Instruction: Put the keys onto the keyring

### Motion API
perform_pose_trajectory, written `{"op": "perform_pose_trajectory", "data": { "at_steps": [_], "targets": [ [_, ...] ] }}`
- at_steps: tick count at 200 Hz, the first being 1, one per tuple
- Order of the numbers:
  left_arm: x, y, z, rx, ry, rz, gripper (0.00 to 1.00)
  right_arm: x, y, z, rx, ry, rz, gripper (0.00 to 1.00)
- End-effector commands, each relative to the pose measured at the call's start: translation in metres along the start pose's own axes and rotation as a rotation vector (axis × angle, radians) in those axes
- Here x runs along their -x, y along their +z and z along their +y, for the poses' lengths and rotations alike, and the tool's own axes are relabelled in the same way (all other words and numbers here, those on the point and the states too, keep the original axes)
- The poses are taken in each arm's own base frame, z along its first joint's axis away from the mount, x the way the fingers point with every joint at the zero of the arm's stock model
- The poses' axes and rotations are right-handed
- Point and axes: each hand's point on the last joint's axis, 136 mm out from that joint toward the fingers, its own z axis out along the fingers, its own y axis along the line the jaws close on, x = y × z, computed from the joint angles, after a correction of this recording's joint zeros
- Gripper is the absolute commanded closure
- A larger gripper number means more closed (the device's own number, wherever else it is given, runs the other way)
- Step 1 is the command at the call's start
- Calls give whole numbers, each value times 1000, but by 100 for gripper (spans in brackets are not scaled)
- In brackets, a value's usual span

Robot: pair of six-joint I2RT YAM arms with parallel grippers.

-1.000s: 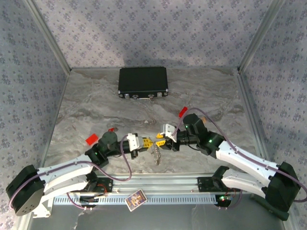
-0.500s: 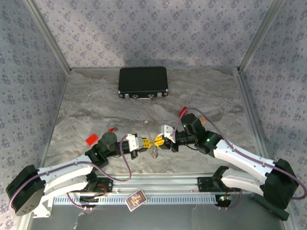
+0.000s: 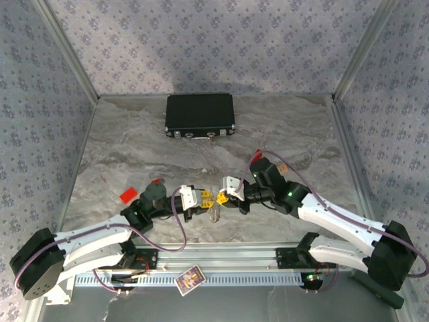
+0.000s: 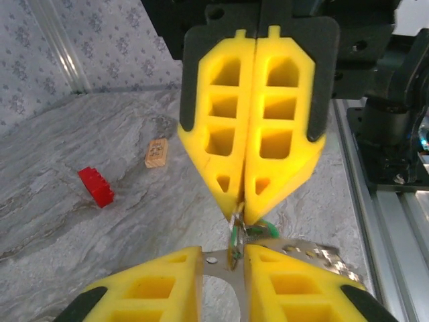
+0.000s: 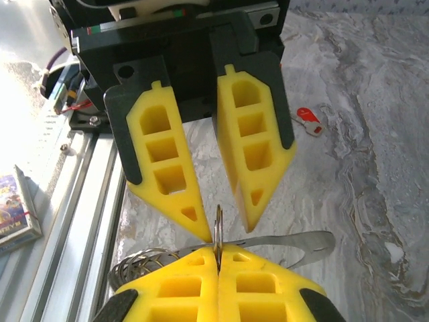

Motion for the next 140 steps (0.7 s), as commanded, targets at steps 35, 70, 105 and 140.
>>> {"op": "perform_pose_trajectory", "data": {
  "at_steps": [35, 70, 105, 140],
  "targets": [
    [4, -1, 2, -5, 29, 67, 84, 4, -1, -2, -12, -89, 137, 100],
    [5, -1, -1, -19, 31, 60, 97, 8, 1, -2, 0, -89, 134, 100],
    [8, -1, -3, -22, 24, 15, 100, 7, -5, -6, 10, 29, 10, 74],
    [12, 1, -3, -23, 26, -30, 100, 7, -4, -4, 22, 66, -43, 72]
  ]
}}
